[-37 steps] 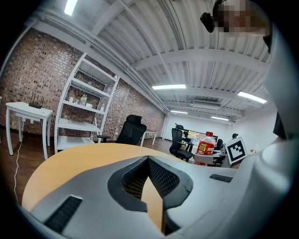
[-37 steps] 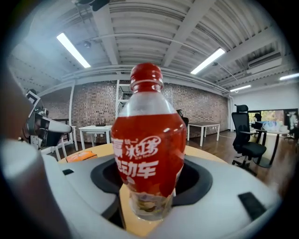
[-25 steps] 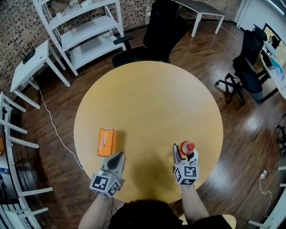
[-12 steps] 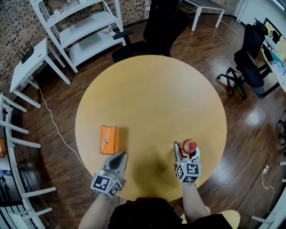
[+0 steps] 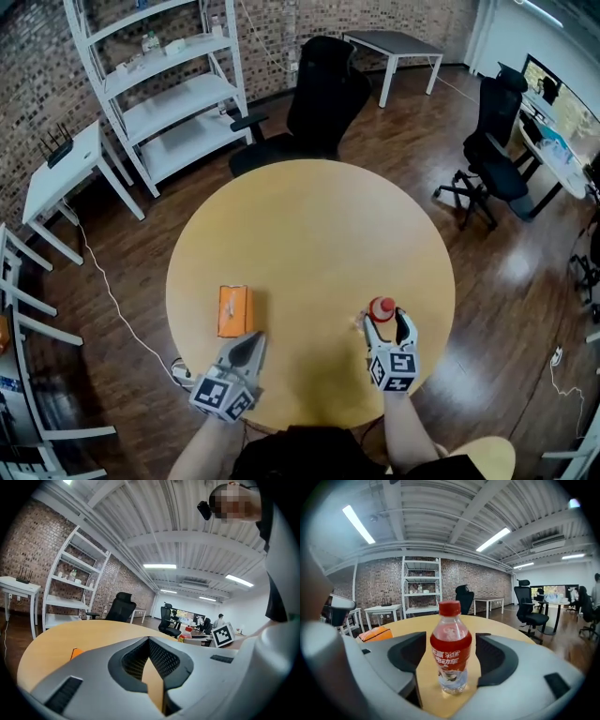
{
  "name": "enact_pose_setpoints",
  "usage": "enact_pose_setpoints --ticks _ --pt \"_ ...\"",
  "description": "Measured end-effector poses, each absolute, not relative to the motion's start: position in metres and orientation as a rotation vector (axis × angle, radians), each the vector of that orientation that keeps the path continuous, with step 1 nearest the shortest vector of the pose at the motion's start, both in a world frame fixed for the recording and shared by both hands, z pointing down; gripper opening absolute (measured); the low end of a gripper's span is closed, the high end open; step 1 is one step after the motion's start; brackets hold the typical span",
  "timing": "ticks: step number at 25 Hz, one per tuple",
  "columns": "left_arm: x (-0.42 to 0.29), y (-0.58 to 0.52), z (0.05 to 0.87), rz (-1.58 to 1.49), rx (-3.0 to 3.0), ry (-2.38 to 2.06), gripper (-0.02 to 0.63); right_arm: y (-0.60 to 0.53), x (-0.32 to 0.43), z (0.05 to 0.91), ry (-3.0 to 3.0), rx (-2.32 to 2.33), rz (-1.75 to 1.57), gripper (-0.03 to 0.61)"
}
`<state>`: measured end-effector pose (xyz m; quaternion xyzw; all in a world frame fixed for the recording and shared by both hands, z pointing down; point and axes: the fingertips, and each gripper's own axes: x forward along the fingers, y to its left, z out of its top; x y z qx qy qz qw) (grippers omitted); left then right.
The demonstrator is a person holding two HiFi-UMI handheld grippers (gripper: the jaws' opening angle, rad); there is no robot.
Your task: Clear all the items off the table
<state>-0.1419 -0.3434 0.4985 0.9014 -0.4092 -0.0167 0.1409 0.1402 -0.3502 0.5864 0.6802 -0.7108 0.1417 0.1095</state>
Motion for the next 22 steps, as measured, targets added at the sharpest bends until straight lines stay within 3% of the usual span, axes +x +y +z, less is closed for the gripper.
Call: enact_pose_setpoints --ticks 16,22 --pt "-0.127 -0.293 0.464 -0.294 2.657 -1.088 -0.009 -0.242 0.139 0.49 -2.255 2.137 0.289 0.311" --pt "-0.103 -0.273 0.459 -0.369 2.61 -1.124 -0.009 -0.179 0.194 0.475 -2.198 2.191 0.249 0.311"
